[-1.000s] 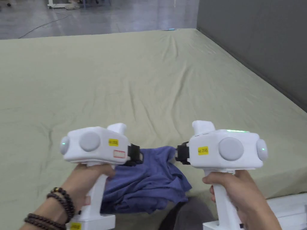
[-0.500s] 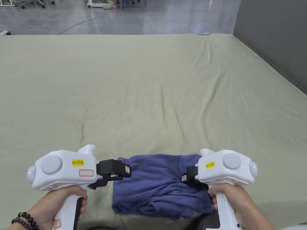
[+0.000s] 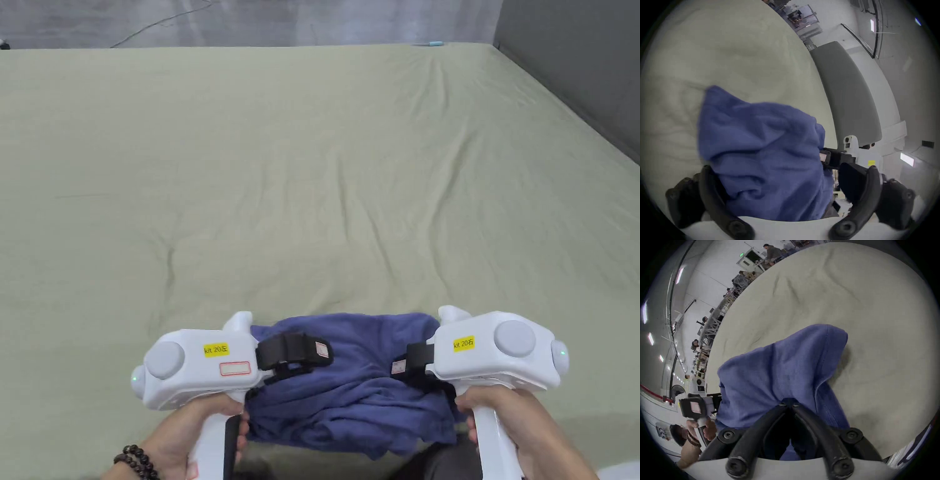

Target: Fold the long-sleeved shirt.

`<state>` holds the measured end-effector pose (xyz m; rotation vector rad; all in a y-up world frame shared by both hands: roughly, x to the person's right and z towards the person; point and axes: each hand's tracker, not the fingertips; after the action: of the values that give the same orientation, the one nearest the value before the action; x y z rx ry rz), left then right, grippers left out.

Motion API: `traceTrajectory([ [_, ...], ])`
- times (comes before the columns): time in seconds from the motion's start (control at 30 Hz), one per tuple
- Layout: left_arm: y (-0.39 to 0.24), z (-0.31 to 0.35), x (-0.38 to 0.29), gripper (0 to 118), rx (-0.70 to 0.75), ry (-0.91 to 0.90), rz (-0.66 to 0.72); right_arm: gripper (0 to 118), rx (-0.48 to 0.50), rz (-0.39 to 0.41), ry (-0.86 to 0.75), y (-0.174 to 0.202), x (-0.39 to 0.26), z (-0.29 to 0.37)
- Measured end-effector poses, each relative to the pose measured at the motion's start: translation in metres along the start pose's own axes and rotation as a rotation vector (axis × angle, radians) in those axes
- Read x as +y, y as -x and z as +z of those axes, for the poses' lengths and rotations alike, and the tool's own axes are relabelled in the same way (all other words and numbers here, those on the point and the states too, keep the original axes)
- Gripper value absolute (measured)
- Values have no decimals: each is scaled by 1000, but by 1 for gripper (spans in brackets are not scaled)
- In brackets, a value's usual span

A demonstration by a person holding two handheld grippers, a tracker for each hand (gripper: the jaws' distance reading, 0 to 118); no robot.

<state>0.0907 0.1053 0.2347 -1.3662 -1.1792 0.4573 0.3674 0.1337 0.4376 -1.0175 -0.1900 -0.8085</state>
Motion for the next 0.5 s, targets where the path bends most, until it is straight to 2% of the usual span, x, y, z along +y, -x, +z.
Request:
traceTrajectory([
  [0.03,-4,-2,-3,77,94,-14,-85,0,-4,2,0,1,0,0],
  [0.07,-12,-1,-3,28,223,-35,-150,0,-5,2,0,0,0,0],
  [0.1,-13,1,0,14,285,-38,-174,0,-4,0,0,0,0,1],
  [0.13,-16,7,4,14,170,-14,-125,0,5,-14,0,1,0,2],
  [0.2,-28,19,8,14,173,-22,-188,0,-1,-47,5,4,1,5],
  [0.27,-41,34,12,14,186,-46,-248,0,-55,-44,-3,20,2,12],
  [0.33,-42,53,15,14,199,-72,-241,0,-97,46,-50,48,1,19],
  [0.43,-26,100,30,14,222,-150,-221,0,-87,149,-96,108,1,24],
  [0.5,-9,140,39,14,249,-193,-214,0,-81,252,-124,155,1,18],
])
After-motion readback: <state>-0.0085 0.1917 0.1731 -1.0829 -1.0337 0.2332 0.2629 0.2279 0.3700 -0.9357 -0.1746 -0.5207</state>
